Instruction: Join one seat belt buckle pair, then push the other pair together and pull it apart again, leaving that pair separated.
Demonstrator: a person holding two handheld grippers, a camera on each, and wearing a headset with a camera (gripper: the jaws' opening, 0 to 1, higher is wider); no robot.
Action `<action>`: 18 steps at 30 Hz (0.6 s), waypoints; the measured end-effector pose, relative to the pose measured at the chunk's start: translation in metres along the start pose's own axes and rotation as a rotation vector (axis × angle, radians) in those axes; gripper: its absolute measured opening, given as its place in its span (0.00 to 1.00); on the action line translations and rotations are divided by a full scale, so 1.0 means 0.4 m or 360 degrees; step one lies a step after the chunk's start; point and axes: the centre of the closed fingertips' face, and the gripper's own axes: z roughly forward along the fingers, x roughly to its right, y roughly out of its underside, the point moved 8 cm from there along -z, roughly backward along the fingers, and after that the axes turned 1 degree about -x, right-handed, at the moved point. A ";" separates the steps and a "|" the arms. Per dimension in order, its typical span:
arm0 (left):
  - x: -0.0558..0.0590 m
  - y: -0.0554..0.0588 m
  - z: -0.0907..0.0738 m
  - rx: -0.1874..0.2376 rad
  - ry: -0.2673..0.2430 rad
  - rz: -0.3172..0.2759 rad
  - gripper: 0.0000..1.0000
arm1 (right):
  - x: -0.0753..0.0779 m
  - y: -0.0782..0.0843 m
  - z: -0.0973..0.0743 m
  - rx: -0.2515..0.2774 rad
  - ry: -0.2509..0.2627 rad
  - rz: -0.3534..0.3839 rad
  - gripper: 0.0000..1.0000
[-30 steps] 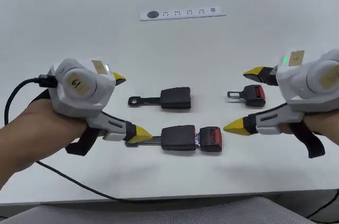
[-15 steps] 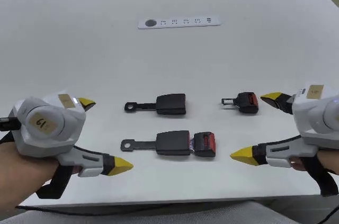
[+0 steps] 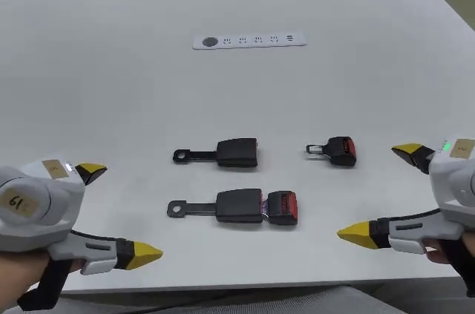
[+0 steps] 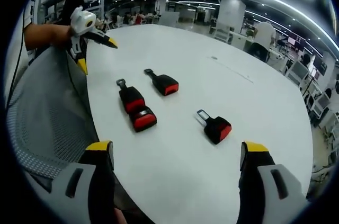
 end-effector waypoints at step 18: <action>0.007 0.004 0.001 0.0009 0.0014 -0.0019 1.00 | -0.032 -0.010 -0.016 0.0006 -0.0030 0.0028 1.00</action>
